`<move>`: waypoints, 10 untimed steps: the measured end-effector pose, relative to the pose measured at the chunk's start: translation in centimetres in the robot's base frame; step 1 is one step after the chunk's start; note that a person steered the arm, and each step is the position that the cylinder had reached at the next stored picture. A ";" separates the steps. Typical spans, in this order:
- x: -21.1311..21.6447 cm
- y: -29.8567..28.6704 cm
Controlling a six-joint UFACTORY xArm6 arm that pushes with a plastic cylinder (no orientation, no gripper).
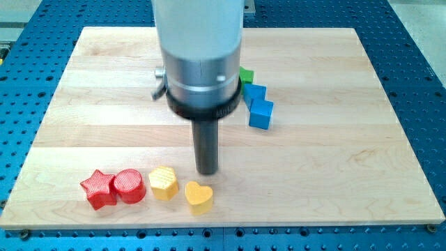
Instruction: Adjust the yellow blocks and red circle in a horizontal line
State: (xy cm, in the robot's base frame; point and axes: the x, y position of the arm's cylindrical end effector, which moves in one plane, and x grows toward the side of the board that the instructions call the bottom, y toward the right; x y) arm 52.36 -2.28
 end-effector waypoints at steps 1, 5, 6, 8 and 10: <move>-2.3 -1.1; 1.4 -4.2; 1.5 -5.5; 3.0 -6.6; 1.0 -6.7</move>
State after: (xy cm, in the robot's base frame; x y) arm 53.36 -8.97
